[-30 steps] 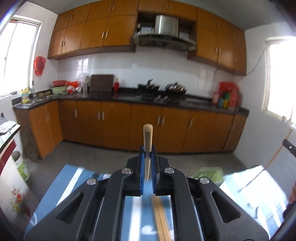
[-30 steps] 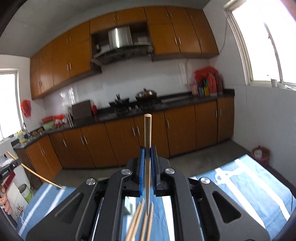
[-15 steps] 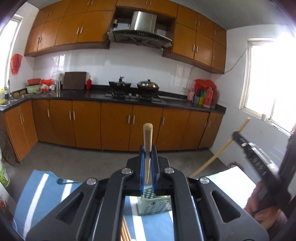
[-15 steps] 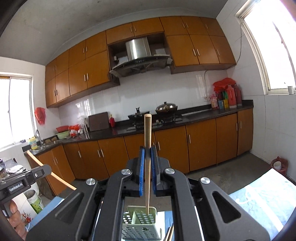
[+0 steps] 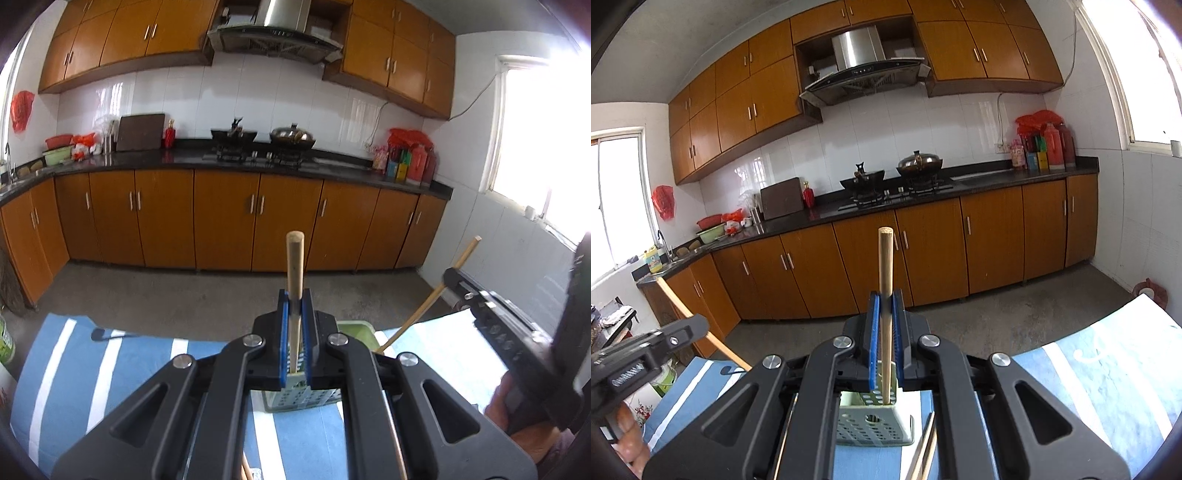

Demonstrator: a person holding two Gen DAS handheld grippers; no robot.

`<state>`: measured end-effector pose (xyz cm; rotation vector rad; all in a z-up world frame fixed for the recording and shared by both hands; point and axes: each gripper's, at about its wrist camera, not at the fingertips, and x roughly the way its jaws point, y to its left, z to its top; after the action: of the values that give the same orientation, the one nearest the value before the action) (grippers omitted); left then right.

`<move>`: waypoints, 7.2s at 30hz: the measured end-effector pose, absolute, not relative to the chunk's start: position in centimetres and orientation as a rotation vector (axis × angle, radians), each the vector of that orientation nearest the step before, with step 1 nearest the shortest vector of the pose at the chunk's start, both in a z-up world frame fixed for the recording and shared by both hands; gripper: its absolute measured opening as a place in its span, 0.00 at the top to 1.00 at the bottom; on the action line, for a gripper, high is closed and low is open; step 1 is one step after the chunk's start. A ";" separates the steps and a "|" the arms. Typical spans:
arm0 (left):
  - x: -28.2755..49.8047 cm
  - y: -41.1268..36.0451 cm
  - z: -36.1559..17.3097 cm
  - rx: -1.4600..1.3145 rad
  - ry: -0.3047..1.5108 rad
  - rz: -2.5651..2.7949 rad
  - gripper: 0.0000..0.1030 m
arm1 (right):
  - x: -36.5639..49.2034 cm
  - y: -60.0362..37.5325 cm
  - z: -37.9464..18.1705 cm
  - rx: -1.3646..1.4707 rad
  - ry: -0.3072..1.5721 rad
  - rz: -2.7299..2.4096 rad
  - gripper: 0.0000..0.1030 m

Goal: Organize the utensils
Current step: 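Open both grippers to drop the chopsticks into the green holder, then close the left gripper on another chopstick while the right gripper grasps one too, then lift both chopsticks and hold them upright above the green holder, then open both grippers to release the chopsticks into the holder, then close the left gripper on a chopstick while the right gripper grasps another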

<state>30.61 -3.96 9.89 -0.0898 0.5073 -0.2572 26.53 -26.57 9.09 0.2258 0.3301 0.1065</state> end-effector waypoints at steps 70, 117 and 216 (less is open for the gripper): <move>24.0 7.2 -10.6 -0.107 0.899 -0.001 0.91 | 20.1 -30.0 -11.2 0.138 0.874 -0.049 0.92; 19.5 7.8 1.9 -0.097 0.609 -0.051 0.93 | 15.5 -32.9 -0.1 0.199 0.536 -0.059 0.93; 20.1 5.6 -5.6 -0.102 0.814 -0.102 0.75 | 21.9 -25.8 -10.5 0.168 0.918 0.057 0.80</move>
<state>20.06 5.63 -5.60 -0.1025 0.8141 -0.1020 21.92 -25.77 -10.54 0.1682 0.9182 0.0567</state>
